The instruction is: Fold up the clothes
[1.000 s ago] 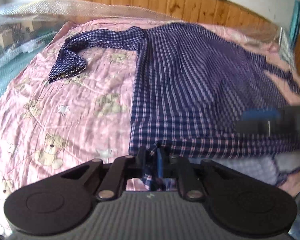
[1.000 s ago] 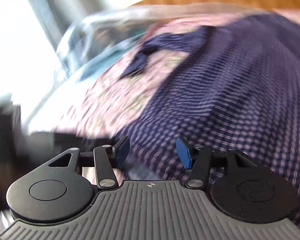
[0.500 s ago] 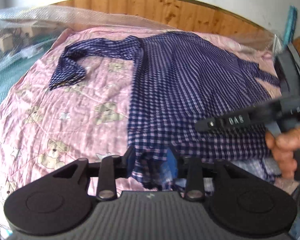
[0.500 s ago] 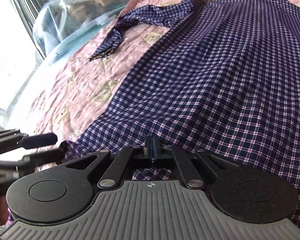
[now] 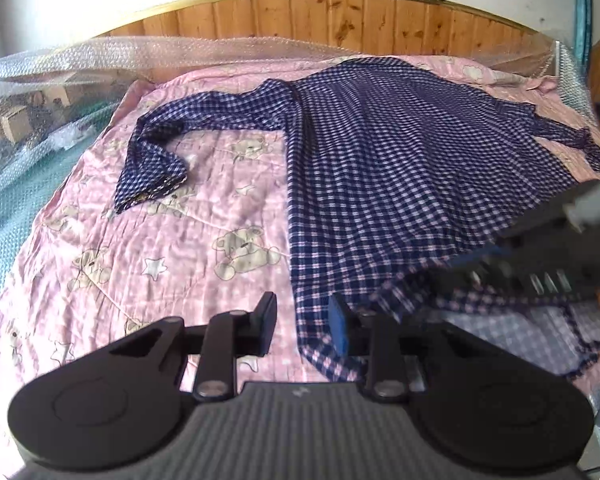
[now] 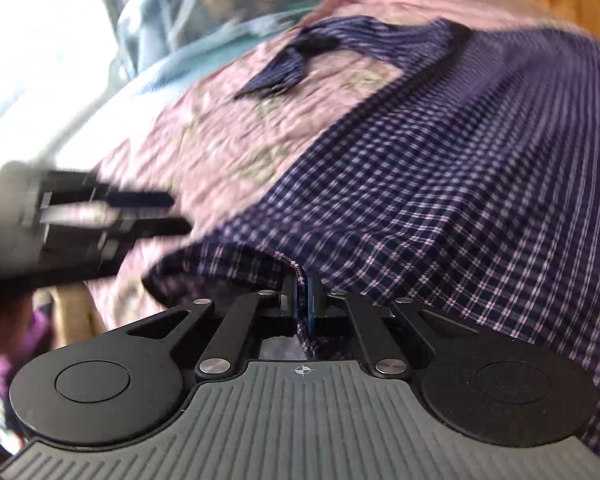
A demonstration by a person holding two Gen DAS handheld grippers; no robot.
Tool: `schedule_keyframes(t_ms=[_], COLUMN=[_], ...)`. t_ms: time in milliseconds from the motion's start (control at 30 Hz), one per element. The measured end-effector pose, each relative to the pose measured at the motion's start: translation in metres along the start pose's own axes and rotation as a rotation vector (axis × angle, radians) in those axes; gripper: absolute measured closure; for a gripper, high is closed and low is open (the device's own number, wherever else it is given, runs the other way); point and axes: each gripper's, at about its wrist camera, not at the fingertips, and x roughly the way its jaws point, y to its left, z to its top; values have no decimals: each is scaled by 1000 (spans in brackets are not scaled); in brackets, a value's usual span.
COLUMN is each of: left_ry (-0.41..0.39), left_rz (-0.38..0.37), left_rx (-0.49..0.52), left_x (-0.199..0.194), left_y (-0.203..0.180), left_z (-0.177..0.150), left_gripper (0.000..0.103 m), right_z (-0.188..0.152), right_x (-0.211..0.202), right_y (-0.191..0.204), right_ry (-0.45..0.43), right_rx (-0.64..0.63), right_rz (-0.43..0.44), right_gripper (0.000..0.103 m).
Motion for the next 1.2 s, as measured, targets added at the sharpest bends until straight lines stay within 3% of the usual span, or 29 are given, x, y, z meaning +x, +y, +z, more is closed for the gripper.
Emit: schedule_keyframes(t_ms=[100,233,333,400,500,567,600,633,667,700,733,800,933,967,1067,1133,1200], left_ry=[-7,15,1,-20,-32,-18,-10,-2,3,0,-2,-3,-4,4,32,44,48], left_rz=[-21,7,-6,-19,-6,66,99,120,124,108,78,38,-4,-8,-4,-19,-40], left_rx=[32,113,141,160,221,278,299,301,294,273,244,212,123,97,17,-50,-100], left_x=[-8,9,5,-4,-4,10,17,21,19,12,2,-20,-47,-46,-38,-36,-36], left_y=[-11,-31,-38,-41,-50,-59,-62,-61,-58,-53,-46,-33,-9,-4,7,14,17], left_z=[-8,-14,-12,-13,-17,-19,-19,-19,-17,-16,-15,-16,-20,-21,-22,-21,-20], left_gripper=[64,63,62,54,50,56,75,88,99,99,99,99,99,99,101,102,102], right_z=[6,1,0,2,4,3,1,0,-2,-4,-7,-21,-82,-99,-147,-171,-188], right_x=[2,-4,-5,-3,-3,-6,-8,-10,-13,-17,-23,-43,-88,-95,-113,-116,-120], right_y=[-17,-28,-31,-33,-32,-31,-30,-29,-28,-25,-21,-8,13,12,8,-7,-21], right_ry=[-4,-12,-11,-12,-12,-11,-11,-10,-10,-14,-23,-66,-144,-136,-101,-25,18], right_rx=[123,257,310,338,362,370,371,367,353,330,299,179,-78,-120,-241,-301,-354], right_rz=[43,132,141,143,174,205,214,217,207,185,151,28,-292,-391,-680,-826,-917], right_gripper=[101,101,101,101,101,101,101,101,99,88,83,49,44,37,36,37,37])
